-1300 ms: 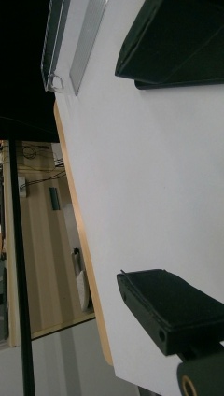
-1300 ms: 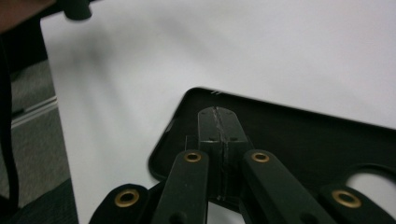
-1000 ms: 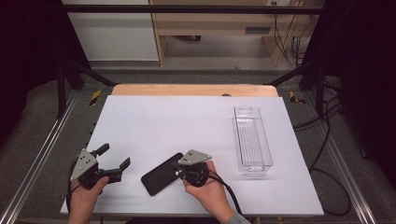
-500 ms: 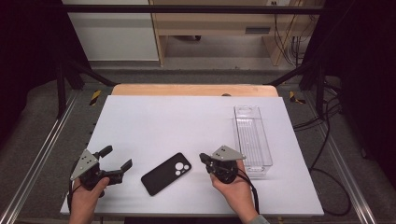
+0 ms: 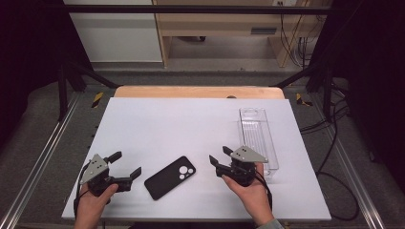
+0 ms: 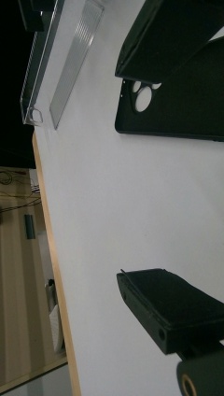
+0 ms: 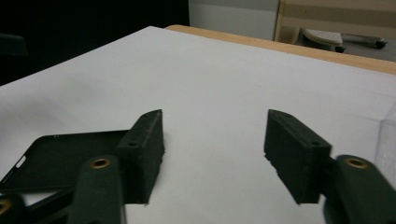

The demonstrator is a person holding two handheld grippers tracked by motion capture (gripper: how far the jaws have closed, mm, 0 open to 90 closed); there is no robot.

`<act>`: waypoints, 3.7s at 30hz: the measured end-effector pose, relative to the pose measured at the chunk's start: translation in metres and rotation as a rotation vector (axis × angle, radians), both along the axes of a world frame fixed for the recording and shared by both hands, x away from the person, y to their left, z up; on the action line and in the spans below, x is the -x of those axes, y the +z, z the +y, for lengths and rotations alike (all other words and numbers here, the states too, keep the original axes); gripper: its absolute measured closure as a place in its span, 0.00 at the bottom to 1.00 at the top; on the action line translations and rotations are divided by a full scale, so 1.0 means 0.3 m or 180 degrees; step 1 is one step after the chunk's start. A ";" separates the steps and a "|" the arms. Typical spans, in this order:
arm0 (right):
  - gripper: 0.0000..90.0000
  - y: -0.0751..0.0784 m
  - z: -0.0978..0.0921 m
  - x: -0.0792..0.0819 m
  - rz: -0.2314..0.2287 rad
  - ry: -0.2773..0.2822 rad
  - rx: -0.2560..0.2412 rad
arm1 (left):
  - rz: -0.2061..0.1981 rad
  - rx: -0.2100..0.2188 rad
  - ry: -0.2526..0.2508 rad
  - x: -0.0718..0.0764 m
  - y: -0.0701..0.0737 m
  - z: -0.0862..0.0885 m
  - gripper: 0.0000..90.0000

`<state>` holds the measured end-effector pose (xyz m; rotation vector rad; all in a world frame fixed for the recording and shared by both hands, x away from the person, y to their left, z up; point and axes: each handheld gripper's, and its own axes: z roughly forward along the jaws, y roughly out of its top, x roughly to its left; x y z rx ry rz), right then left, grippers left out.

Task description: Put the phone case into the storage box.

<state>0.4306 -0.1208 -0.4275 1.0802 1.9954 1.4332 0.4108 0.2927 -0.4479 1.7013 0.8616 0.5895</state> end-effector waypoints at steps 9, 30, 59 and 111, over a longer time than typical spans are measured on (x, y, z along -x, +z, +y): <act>0.11 0.005 -0.012 -0.001 -0.0116 -0.0153 -0.0062 | 0.0058 -0.0010 -0.0023 -0.002 -0.003 0.004 0.04; 0.08 -0.010 -0.022 0.015 -0.0229 -0.0046 0.0102 | 0.0232 -0.0225 -0.0151 -0.004 -0.016 -0.040 0.06; 0.08 -0.031 0.001 0.017 -0.0115 0.0018 0.0120 | 0.0744 -0.0576 -0.0602 -0.009 -0.070 -0.141 0.05; 0.08 -0.044 0.016 0.016 -0.0004 0.0133 0.0101 | 0.1116 -0.0985 -0.0826 -0.020 -0.116 -0.240 0.05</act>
